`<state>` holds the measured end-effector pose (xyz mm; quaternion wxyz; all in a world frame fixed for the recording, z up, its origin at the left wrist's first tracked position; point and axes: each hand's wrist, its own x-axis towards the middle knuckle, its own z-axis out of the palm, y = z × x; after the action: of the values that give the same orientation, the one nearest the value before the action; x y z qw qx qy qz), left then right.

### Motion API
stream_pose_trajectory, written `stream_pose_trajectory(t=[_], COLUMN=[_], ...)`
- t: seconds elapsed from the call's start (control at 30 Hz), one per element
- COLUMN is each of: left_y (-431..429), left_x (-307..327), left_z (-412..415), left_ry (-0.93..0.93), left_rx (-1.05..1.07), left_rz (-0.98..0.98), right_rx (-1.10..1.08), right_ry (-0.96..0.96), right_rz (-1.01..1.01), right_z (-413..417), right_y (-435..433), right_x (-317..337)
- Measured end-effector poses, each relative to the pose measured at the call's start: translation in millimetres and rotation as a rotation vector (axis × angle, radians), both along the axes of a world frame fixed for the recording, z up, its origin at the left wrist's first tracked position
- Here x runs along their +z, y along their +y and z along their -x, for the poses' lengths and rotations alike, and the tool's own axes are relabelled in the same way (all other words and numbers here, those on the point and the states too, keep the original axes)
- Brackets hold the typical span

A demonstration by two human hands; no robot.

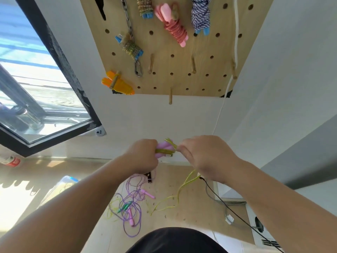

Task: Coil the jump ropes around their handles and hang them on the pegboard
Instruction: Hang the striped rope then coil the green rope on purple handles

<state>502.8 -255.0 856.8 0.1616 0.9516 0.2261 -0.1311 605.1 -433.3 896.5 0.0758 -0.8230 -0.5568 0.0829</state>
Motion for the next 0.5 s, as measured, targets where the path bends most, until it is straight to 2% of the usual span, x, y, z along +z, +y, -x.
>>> stream_pose_trajectory(t=[0.27,0.43,0.5], left_y=[-27,-38,-40], left_x=[-3,19,22], left_z=[4,7,9], left_ry=[-0.270,-0.342,-0.356], left_rx=[0.219,0.326,0.346], left_rz=[0.457,0.847,0.935], right_rx=[-0.322,-0.317,-0.304], right_ry=[0.362,0.522,0.556], right_rz=[-0.303,-0.371,-0.406], right_z=[0,7,10], right_y=[-30,-28,-26], right_x=[-26,-18,-15])
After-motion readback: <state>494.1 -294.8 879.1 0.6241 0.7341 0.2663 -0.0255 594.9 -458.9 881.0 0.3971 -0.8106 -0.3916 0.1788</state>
